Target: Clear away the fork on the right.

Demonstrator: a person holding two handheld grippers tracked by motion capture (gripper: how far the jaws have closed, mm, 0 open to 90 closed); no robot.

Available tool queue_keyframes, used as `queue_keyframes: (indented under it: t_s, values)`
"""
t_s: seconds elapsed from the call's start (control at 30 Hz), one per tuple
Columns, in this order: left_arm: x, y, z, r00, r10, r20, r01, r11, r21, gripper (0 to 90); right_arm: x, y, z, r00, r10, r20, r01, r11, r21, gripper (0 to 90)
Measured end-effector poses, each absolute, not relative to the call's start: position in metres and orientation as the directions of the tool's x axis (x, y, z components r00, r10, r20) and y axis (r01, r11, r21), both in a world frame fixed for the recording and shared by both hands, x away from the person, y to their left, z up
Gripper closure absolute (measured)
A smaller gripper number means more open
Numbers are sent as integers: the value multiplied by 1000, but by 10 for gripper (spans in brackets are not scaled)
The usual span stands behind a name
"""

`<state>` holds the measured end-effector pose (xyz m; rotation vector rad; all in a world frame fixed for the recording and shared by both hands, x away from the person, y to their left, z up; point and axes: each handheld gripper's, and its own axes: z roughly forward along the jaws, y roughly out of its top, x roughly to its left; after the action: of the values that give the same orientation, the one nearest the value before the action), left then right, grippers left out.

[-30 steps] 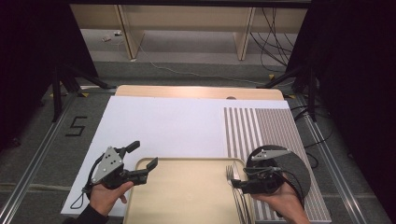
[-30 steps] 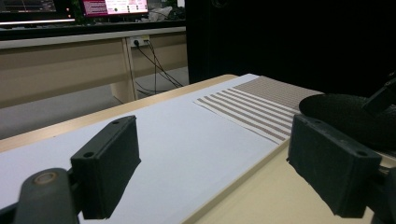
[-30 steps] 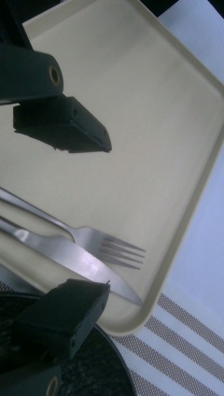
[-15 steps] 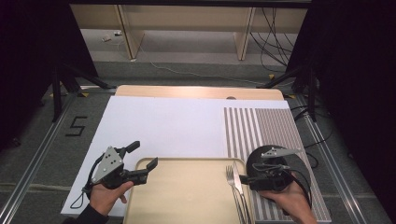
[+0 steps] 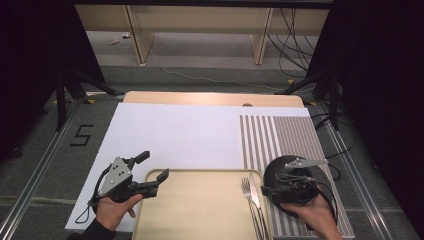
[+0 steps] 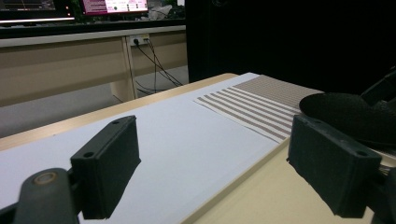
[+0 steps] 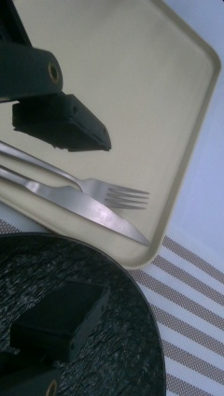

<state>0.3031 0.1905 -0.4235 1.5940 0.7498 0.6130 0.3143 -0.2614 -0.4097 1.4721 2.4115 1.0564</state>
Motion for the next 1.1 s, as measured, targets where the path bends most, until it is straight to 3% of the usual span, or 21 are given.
queue_keyframes:
  t_s: [1.1]
  values:
    - [305,189,-424,652,758,-24,131,-81,988,162,318,-313,-413,-383,883,269,765,141,628,225]
